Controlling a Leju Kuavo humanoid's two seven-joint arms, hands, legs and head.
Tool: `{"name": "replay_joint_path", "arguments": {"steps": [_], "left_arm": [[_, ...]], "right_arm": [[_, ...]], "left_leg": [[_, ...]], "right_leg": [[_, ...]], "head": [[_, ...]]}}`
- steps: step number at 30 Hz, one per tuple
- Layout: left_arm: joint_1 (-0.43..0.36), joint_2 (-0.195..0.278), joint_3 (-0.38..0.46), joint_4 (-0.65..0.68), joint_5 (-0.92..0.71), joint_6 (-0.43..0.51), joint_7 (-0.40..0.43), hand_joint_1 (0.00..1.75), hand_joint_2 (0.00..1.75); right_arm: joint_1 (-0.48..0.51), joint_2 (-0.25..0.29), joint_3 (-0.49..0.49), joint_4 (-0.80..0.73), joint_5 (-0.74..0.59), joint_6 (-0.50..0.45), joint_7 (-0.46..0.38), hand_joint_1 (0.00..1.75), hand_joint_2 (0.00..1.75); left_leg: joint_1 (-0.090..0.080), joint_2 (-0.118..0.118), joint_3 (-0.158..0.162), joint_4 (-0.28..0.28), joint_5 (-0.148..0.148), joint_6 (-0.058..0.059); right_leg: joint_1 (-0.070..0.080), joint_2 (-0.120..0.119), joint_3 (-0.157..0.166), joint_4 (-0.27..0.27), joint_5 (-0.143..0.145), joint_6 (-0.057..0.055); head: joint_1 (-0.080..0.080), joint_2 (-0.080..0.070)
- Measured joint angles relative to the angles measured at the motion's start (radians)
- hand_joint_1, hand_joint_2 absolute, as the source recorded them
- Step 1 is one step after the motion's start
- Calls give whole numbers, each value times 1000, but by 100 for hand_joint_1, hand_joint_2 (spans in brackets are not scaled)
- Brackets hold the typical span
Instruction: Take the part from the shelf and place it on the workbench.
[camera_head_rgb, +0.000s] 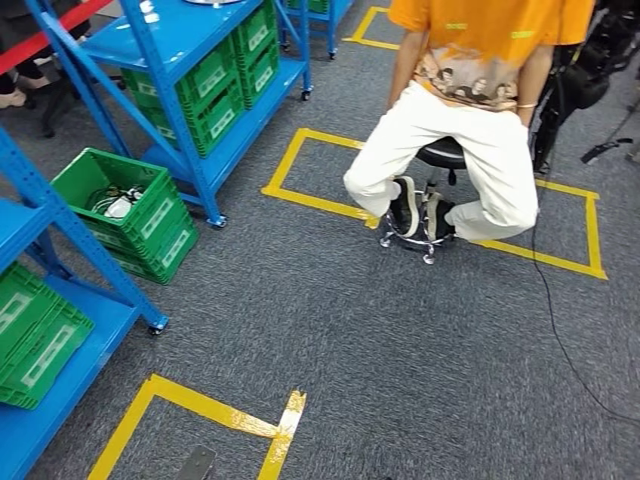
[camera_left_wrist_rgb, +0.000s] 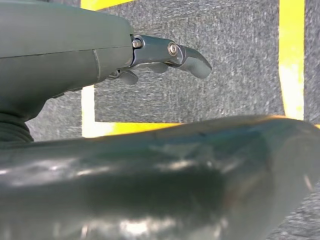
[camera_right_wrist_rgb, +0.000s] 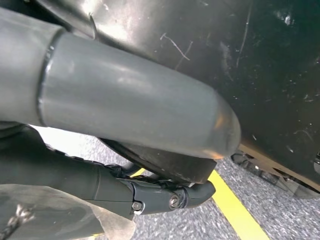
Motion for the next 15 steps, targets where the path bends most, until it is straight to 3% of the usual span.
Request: {"name": "replay_joint_path", "arguments": {"steps": [1, 3, 5, 7, 8, 9, 10, 11, 12, 14, 15], "left_arm": [[-2, 0, 0, 0, 0, -1, 0, 0, 0], [-2, 0, 0, 0, 0, -2, 0, 0, 0], [0, 0, 0, 0, 0, -3, 1, 0, 0], [-3, 0, 0, 0, 0, -4, 2, 0, 0], [-4, -1, 0, 0, 0, -4, 2, 0, 0], [-5, -1, 0, 0, 0, -4, 2, 0, 0], [-4, -2, 0, 0, 0, -5, 2, 0, 0], [-3, -2, 0, 0, 0, -5, 2, 0, 0], [-2, -2, 0, 0, 0, -6, 2, 0, 0], [-3, -3, 0, 0, 0, -7, 2, 0, 0], [-3, -3, 0, 0, 0, -8, 2, 0, 0]], "right_arm": [[1, -1, 0, 0, 0, 0, 0, 0, 0], [2, -2, 0, -2, 1, 0, 0, 0, 0], [-1, -2, 0, -3, 1, 1, -1, 0, 0], [-5, -2, 0, -3, 1, 3, -4, 0, 0], [-8, -2, 0, -3, 0, 4, -6, 0, 0], [-11, -2, 0, -3, 0, 5, -6, 0, 0], [-13, -2, 0, -3, 0, 6, -7, 0, 0], [-14, -2, 0, -3, 0, 6, -6, 0, 0], [-14, -2, 0, -3, 0, 7, -5, 0, 0], [-13, -1, 0, -2, 0, 8, -4, 0, 0], [-12, -1, 0, -2, 0, 9, -4, 0, 0]], "left_leg": [[-5, 9, 5, -15, -3, 6], [-8, -10, 2, -17, -5, 23], [-4, -32, 2, -21, -2, 36], [-2, -55, 1, -23, 0, 46], [-2, -67, 0, -23, 0, 50], [-3, -81, 0, -23, 0, 51], [-4, -96, 1, -23, 0, 51], [-5, -111, 3, -23, 0, 51], [-5, -127, 5, -22, 0, 51], [-6, -158, 5, -20, 0, 48], [-6, -171, 2, -18, 0, 44]], "right_leg": [[3, -10, 2, 1, -4, 6], [4, -29, 7, 0, -10, 15], [0, 0, -3, 22, -32, 25], [-3, 60, -56, 128, -89, 30], [-4, 78, -93, 203, -119, 30], [-3, 84, -127, 268, -140, 30], [-3, 86, -148, 301, -140, 28], [-3, 88, -150, 295, -120, 26], [-4, 94, -135, 248, -82, 24], [-11, 143, -83, 112, -8, 19], [-14, 170, -60, 61, 9, 17]], "head": [[1, 0], [3, 0], [7, 0], [12, 0], [14, 0], [14, 0], [15, 0], [15, 0], [15, 0], [15, 0], [15, 0]]}}
